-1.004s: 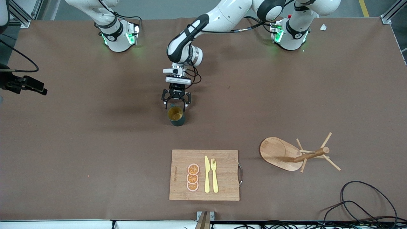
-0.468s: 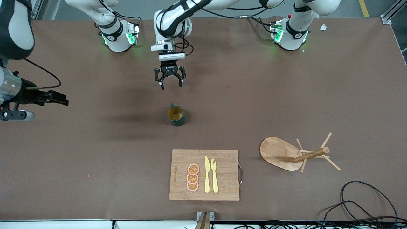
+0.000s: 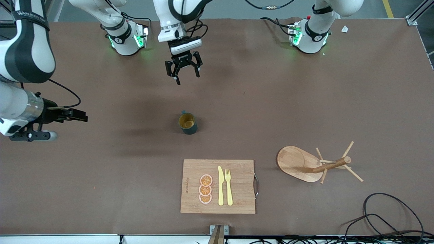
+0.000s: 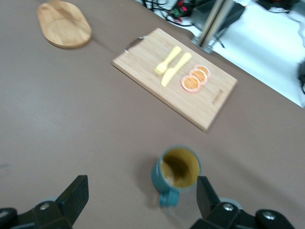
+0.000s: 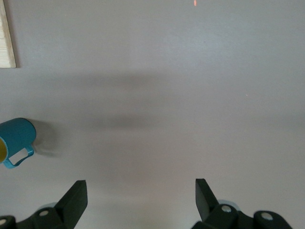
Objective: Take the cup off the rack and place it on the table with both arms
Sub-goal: 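Open the left gripper and raise it while the right gripper reaches in, then withdraw the left gripper while the right gripper moves to the mug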
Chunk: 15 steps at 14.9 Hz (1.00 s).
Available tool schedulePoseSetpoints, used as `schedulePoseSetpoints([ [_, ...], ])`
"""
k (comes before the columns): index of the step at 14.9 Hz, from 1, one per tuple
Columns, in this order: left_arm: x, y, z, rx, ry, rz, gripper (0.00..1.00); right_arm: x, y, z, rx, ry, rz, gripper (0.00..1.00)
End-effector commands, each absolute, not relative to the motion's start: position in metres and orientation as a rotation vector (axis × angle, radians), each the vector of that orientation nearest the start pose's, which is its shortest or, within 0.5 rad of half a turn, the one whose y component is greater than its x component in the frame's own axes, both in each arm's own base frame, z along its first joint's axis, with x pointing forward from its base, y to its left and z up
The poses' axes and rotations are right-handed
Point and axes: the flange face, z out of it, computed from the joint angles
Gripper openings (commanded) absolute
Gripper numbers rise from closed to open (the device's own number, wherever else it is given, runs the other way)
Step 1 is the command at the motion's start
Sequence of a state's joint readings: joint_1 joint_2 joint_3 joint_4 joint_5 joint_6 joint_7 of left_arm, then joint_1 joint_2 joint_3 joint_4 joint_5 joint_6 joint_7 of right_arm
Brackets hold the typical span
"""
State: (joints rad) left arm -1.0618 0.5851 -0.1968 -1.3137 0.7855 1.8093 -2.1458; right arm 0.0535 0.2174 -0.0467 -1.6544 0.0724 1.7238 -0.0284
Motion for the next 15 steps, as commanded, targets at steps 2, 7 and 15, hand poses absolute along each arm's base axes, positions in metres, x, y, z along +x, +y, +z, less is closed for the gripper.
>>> schedulePoseSetpoints([
  [2,0.402,-0.576,0.472,-2.803,-1.092,-0.786,1.0,0.603,0.034,0.446,-3.063,-0.069,0.233,1.0],
  [7,0.516,-0.454,0.523,-2.84,-1.06,-0.57,1.0,0.593,0.094,0.428,-3.066,-0.176,0.233,1.0],
  [15,0.6,-0.282,0.573,-2.943,-0.721,-0.37,1.0,0.567,0.194,0.398,-3.092,-0.025,0.147,1.0],
])
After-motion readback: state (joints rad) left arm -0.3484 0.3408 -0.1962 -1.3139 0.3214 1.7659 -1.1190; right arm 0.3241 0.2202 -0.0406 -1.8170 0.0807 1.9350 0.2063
